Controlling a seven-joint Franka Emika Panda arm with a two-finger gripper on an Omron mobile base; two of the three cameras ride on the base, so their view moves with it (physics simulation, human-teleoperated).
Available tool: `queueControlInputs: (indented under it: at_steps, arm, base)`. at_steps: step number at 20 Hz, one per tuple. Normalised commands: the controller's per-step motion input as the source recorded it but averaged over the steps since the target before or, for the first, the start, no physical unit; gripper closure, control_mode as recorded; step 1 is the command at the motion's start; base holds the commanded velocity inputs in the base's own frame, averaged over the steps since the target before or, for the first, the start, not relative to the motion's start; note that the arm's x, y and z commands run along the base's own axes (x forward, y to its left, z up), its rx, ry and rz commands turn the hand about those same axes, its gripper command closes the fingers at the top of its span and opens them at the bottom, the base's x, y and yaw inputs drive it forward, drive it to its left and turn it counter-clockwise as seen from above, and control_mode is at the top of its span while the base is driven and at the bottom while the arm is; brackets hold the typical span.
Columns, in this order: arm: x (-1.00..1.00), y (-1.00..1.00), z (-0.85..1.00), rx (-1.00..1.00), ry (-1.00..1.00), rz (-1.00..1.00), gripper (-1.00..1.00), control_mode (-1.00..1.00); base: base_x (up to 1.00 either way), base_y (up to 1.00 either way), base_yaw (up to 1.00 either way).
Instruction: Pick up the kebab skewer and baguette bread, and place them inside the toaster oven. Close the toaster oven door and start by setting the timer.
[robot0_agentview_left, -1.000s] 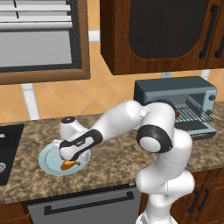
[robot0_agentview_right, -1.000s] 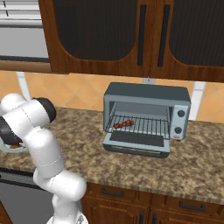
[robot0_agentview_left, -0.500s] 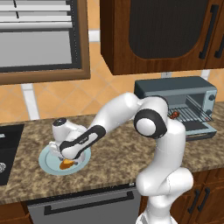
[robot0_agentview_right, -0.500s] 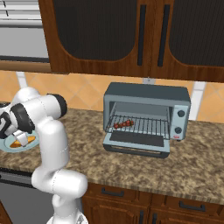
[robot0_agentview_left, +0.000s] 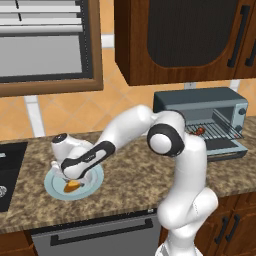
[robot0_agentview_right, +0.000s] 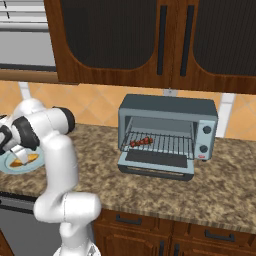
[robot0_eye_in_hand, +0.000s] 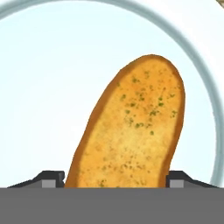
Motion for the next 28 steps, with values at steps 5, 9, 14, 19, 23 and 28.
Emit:
queueControlInputs:
  at_steps: [5,9,14,19,23,28]
  arm:
    - [-0.35,-0.37,-0.15,0.15,-0.10,0.00,1.00,-1.00]
    - [-0.18,-0.44,-0.08,0.20,-0.10,0.00,1.00,-1.00]
    - [0.00,-0.33,0.55,0.18,-0.03,0.00,1.00,-1.00]
    - [-0.25,-0.38,0.99,0.02,-0.03,0.01,1.00,-1.00]
    - [-0.56,-0.82,0.80,-0.01,-0.05,0.17,1.00,-1.00]
    - [-0.38,-0.97,0.65,-0.01,-0.10,0.25,1.00,-1.00]
  base:
    - [0.00,0.00,0.00]
    - [0.00,0.00,0.00]
    - [0.00,0.00,0.00]
    - [0.00,0.00,0.00]
    - [0.00,0.00,0.00]
    - [0.00,0.00,0.00]
